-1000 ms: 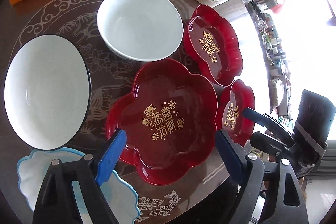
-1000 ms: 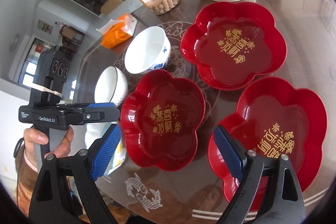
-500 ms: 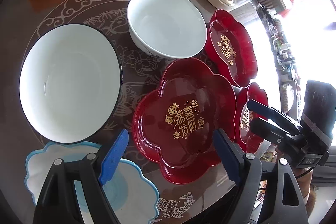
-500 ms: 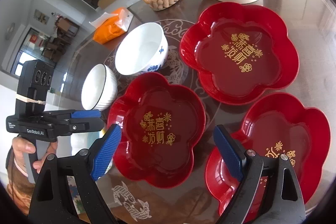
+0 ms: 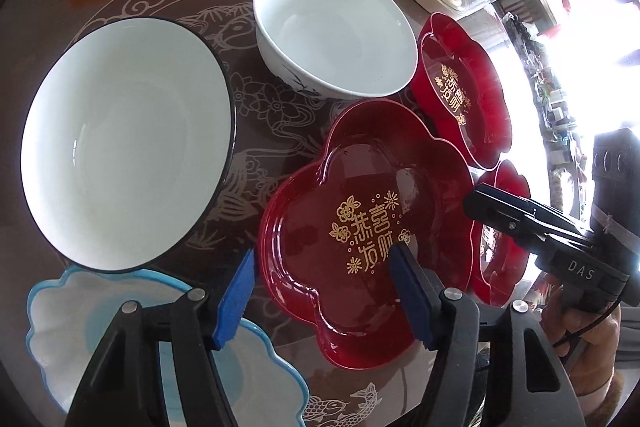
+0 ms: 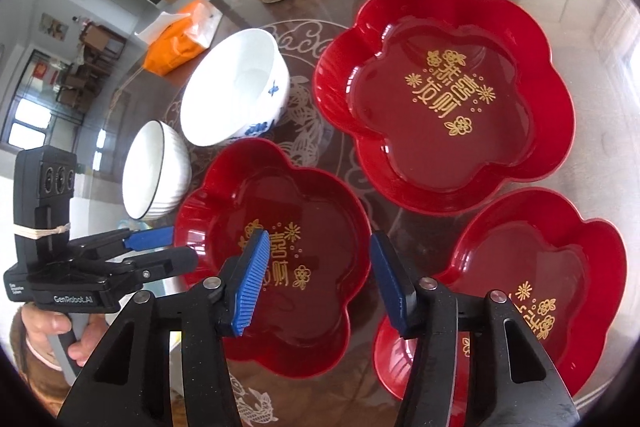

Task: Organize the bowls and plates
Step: 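Close the right gripper on the rim of a red plate and lift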

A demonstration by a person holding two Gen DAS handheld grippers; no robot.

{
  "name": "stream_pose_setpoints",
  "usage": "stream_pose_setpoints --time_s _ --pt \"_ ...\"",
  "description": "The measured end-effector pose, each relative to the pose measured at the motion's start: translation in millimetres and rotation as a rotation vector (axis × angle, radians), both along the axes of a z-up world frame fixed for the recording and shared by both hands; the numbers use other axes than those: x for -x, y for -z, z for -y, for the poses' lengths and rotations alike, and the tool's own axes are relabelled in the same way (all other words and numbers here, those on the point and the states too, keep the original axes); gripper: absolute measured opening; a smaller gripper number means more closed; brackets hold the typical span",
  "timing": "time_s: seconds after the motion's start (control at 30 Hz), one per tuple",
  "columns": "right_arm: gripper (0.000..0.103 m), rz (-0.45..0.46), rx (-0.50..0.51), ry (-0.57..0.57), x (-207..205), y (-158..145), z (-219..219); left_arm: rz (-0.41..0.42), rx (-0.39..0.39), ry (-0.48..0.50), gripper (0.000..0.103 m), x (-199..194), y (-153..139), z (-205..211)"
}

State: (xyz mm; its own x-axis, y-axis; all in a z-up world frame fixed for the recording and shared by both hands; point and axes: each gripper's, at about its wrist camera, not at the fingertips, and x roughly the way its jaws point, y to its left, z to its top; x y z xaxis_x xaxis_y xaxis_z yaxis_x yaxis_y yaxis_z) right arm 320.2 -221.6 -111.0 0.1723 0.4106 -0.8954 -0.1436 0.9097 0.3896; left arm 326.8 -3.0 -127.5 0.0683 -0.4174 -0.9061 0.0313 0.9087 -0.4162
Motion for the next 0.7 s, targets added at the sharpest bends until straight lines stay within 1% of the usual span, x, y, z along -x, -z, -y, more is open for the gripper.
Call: stream_pose_setpoints --time_s 0.03,0.07,0.1,0.13,0.17,0.23,0.27,0.33,0.4,0.53,0.7 --pt "0.055 -0.005 0.020 -0.005 0.8 2.3 0.1 -0.005 -0.012 0.000 0.054 -0.1 2.4 0.8" --pt "0.055 -0.011 0.038 -0.009 1.3 4.8 -1.0 0.009 -0.025 -0.001 0.047 -0.5 1.5 1.2" --pt "0.053 -0.018 0.056 -0.015 1.9 7.7 -2.5 0.005 -0.028 -0.003 0.043 -0.7 2.8 0.5" --pt "0.045 -0.025 0.070 -0.024 2.3 10.5 -4.9 0.001 -0.037 -0.011 0.036 -0.6 4.6 -0.7" --pt "0.042 -0.025 0.096 -0.032 2.7 12.6 -7.7 0.000 -0.047 -0.021 0.028 -1.0 6.0 -2.2" --pt "0.032 -0.023 0.145 -0.040 2.9 15.5 -10.5 -0.005 -0.058 -0.038 0.021 -1.9 8.0 -5.5" --pt "0.028 -0.023 0.158 -0.036 2.6 16.3 -9.2 -0.005 -0.058 -0.043 0.020 -2.0 8.4 -6.6" --pt "0.014 -0.025 0.163 -0.018 1.4 16.2 -4.5 -0.004 -0.063 -0.046 0.020 -1.5 8.1 -6.6" --pt "0.013 -0.015 0.145 -0.011 1.8 12.8 -0.6 0.000 -0.063 -0.043 0.020 0.5 6.7 -6.1" --pt "0.013 0.017 0.157 -0.008 7.2 -1.9 1.6 0.036 -0.067 -0.031 0.020 4.5 -7.0 0.6" --pt "0.012 0.058 0.138 0.023 19.0 -29.6 13.5 0.129 -0.059 -0.007 0.020 15.6 -47.2 7.0"
